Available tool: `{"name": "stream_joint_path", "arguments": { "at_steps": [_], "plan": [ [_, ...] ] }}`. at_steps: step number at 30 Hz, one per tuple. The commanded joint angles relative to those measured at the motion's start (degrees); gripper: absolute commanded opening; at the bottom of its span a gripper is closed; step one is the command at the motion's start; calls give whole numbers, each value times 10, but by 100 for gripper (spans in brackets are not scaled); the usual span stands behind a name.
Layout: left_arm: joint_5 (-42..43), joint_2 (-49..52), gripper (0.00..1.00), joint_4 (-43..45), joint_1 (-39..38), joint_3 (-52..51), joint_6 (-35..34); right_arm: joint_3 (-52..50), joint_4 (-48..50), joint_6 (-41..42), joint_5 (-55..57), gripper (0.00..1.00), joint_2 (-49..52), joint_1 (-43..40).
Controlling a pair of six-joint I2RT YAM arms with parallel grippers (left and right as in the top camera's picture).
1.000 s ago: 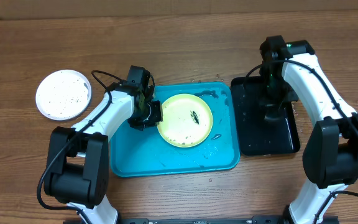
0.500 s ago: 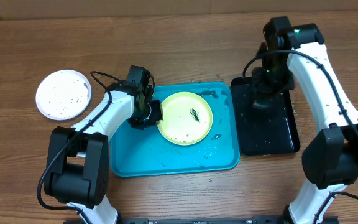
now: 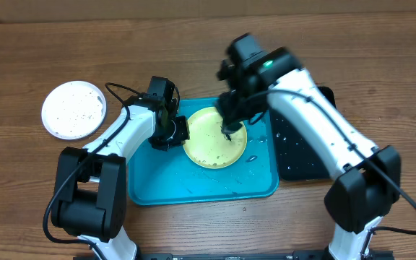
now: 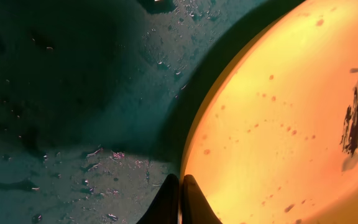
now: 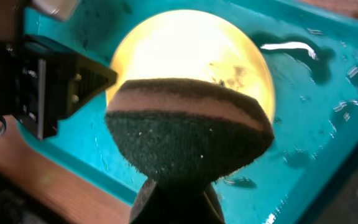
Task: Clean dirty plates on tray and stack at the side
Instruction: 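Scrub the yellow plate with the sponge in the right gripper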
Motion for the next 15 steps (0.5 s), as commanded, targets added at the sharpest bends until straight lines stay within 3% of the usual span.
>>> {"name": "stream_joint_path", "arguments": {
  "at_steps": [1, 6, 15],
  "plan": [
    [3, -5, 4, -2, 1, 8, 5, -13, 33, 44, 120, 4, -2, 40],
    [5, -5, 4, -3, 1, 8, 5, -31, 56, 55, 191, 4, 37, 65],
    [5, -5, 4, -4, 1, 8, 5, -32, 55, 58, 214, 4, 95, 64]
  ]
}}
